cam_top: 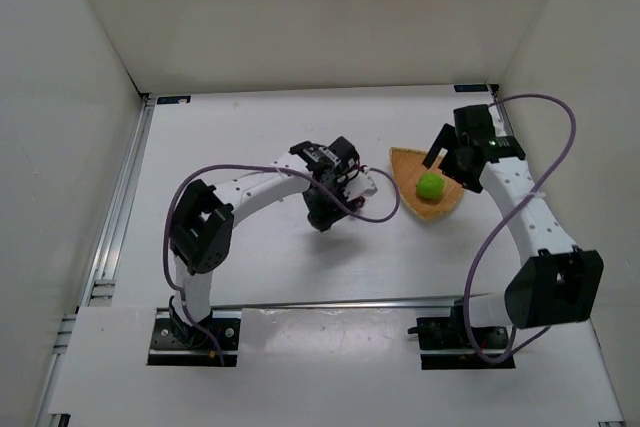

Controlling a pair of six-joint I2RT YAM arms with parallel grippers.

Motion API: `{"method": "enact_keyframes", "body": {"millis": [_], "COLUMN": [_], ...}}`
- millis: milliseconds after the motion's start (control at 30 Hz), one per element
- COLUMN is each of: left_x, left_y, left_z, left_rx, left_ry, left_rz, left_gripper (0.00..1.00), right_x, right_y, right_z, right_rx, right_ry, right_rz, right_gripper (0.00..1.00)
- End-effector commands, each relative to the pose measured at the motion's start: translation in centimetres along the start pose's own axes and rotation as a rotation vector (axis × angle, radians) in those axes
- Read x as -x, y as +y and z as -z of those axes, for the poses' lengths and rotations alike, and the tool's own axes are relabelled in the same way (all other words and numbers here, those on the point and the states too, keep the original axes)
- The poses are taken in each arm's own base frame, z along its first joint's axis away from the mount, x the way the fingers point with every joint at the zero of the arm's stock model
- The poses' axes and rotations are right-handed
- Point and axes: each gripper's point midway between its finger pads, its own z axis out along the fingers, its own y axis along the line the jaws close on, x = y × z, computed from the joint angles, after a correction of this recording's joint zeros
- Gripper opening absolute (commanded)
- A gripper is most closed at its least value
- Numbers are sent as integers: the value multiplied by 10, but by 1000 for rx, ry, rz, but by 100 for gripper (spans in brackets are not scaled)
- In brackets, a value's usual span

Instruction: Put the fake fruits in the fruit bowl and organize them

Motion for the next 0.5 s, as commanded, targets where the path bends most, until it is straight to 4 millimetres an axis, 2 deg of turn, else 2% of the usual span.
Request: {"method": "enact_keyframes", "body": {"millis": [0, 67, 100, 133, 167, 200, 233, 267, 300, 333, 367, 400, 433, 467], "left_x": [59, 92, 110, 135, 151, 179, 199, 214, 226, 242, 267, 278, 286, 304], "left_y": [7, 14, 17, 28, 33, 35, 38, 39, 42, 43, 46, 47, 48, 45], "left_z": [44, 57, 54, 66, 69, 64, 71, 71, 49, 47, 69, 67, 46, 58], "left_rx": [34, 78, 97, 147, 167, 191, 198, 198, 181, 171, 190, 183, 164, 156], "left_ry": [-140, -222, -258, -336, -389, -469, -535, -577, -576, -617, -705, -733, -733, -809], "left_rz": [-60, -98, -110, -123, -127, -143, -162, -170, -174, -185, -182, -178, -184, -207], "left_gripper": [24, 24, 23, 23, 23, 23, 23, 25, 25, 26, 26, 26, 28, 30], "right_x": [5, 1, 7, 6, 10, 5, 5, 7, 7, 1, -1, -2, -1, -5], "right_y": [-15, -25, -33, -39, -42, -53, -55, -61, -67, -70, -71, -72, -74, -78], "right_z": [13, 15, 22, 24, 30, 27, 27, 31, 31, 29, 29, 31, 33, 33], "right_rx": [17, -1, -23, -41, -42, -74, -76, -84, -100, -106, -106, -101, -106, -117], "right_ry": [-54, -77, -131, -150, -189, -191, -208, -227, -238, -229, -229, -235, -249, -251], "right_rz": [-101, -144, -162, -174, -202, -209, -227, -250, -274, -272, -272, -284, -287, -287], "right_gripper": [100, 100, 100, 100, 100, 100, 100, 100, 98, 98, 98, 98, 98, 98]}}
